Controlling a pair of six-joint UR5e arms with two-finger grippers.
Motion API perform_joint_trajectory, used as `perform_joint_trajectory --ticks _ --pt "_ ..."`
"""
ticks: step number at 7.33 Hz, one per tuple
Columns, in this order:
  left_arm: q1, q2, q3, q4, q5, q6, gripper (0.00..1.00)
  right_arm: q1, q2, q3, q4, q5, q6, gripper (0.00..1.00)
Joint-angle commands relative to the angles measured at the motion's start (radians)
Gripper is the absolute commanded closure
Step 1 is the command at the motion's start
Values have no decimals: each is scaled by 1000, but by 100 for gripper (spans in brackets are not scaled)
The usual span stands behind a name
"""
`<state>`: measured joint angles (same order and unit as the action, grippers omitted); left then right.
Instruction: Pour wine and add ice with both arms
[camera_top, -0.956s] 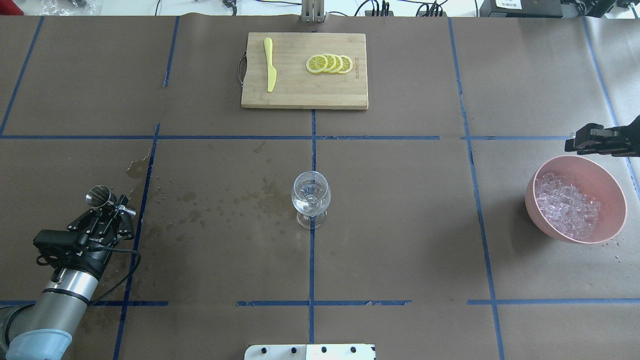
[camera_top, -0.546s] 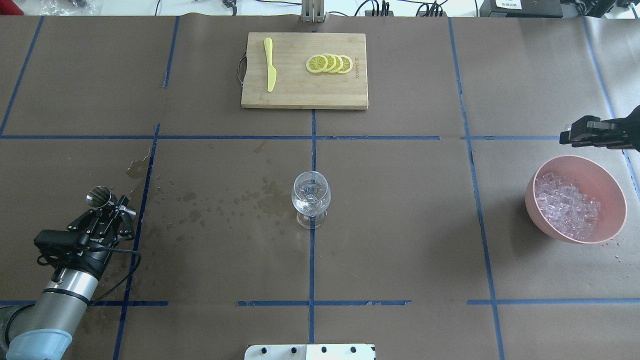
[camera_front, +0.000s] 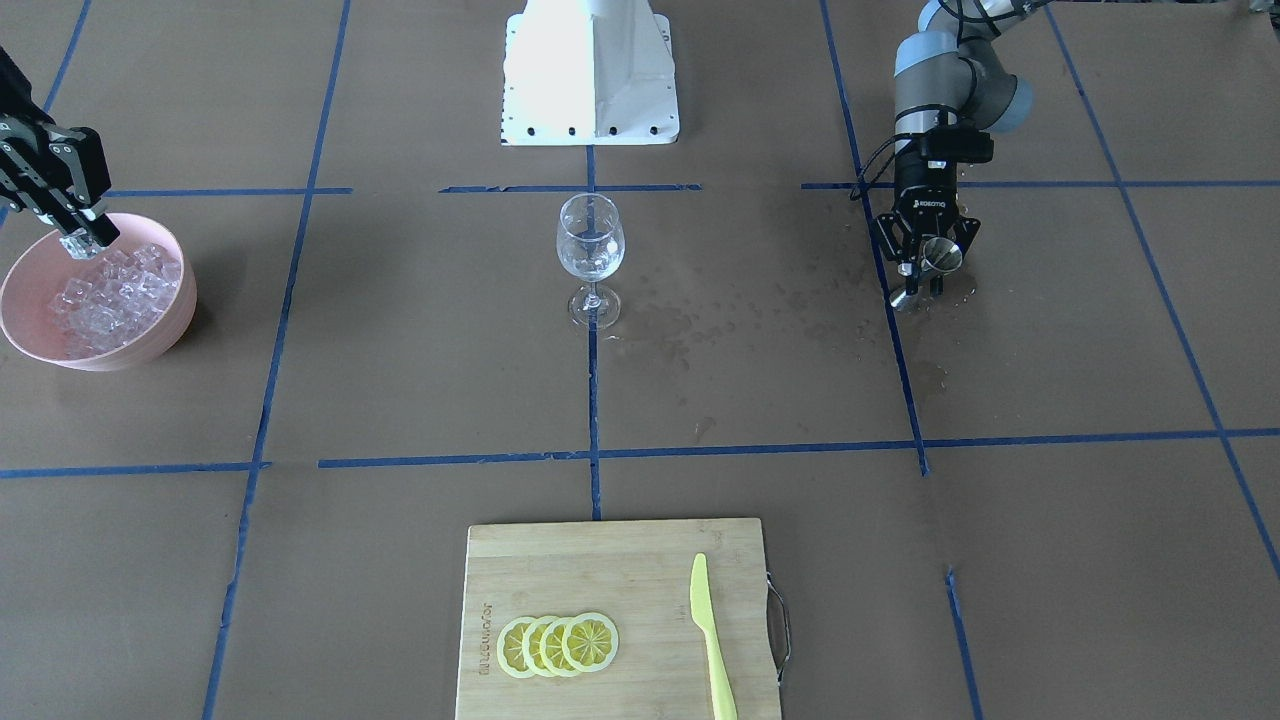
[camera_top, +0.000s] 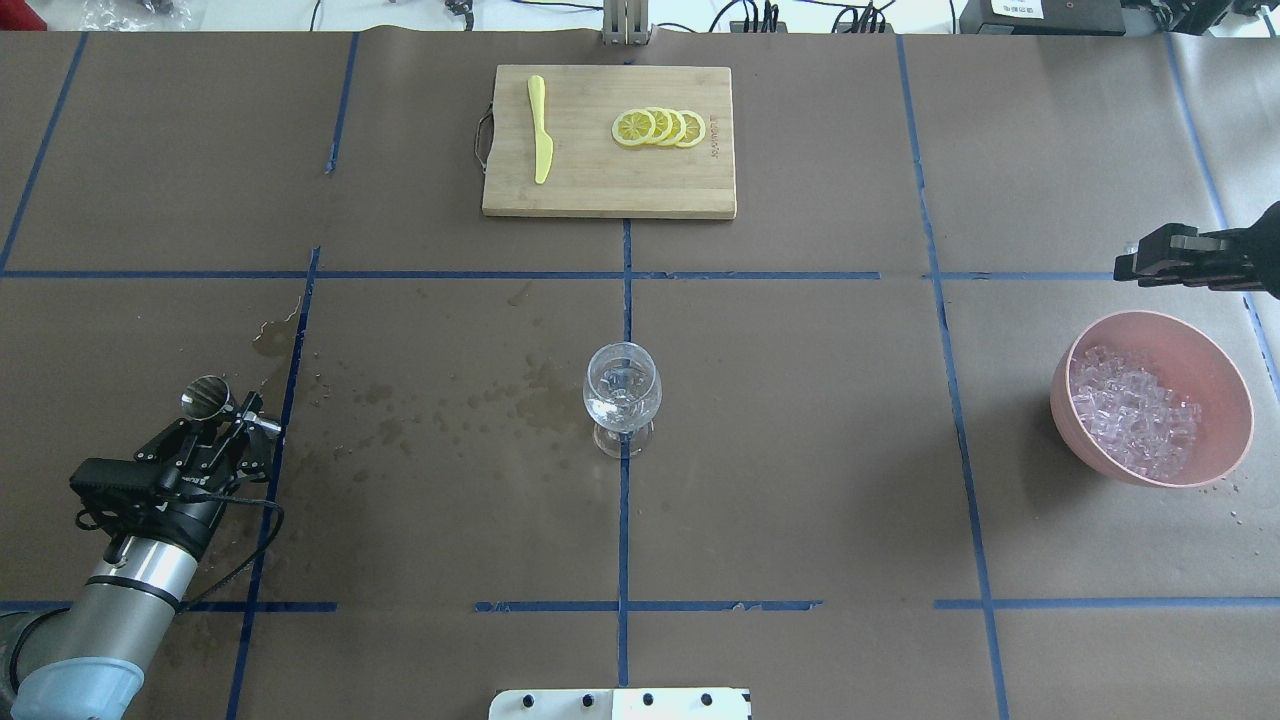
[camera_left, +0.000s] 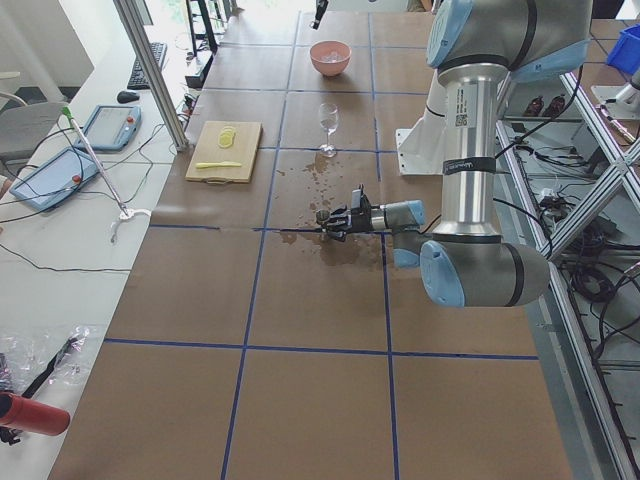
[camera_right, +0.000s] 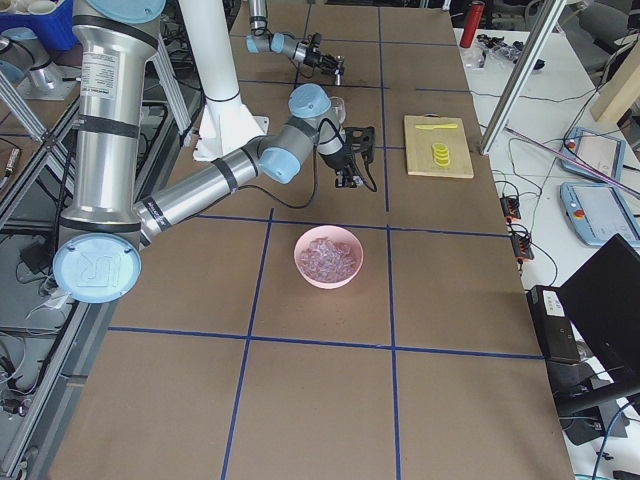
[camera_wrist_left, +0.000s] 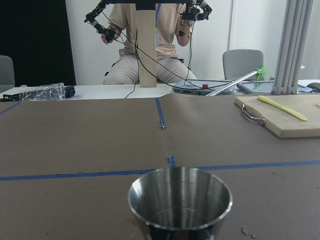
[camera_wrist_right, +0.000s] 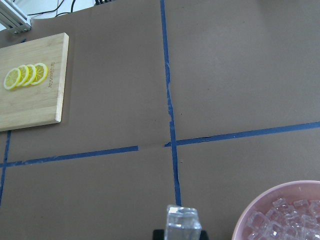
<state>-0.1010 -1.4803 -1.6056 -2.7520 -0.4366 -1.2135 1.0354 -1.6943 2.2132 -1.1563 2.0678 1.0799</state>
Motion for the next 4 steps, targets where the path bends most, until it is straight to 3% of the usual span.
perform_joint_trajectory --ticks 1,4 --pt "0 0 -5 -2 -14 -1 0 0 13 0 0 0 0 100" --pt "-8 20 -22 0 -132 0 0 -1 48 -1 -2 0 38 100"
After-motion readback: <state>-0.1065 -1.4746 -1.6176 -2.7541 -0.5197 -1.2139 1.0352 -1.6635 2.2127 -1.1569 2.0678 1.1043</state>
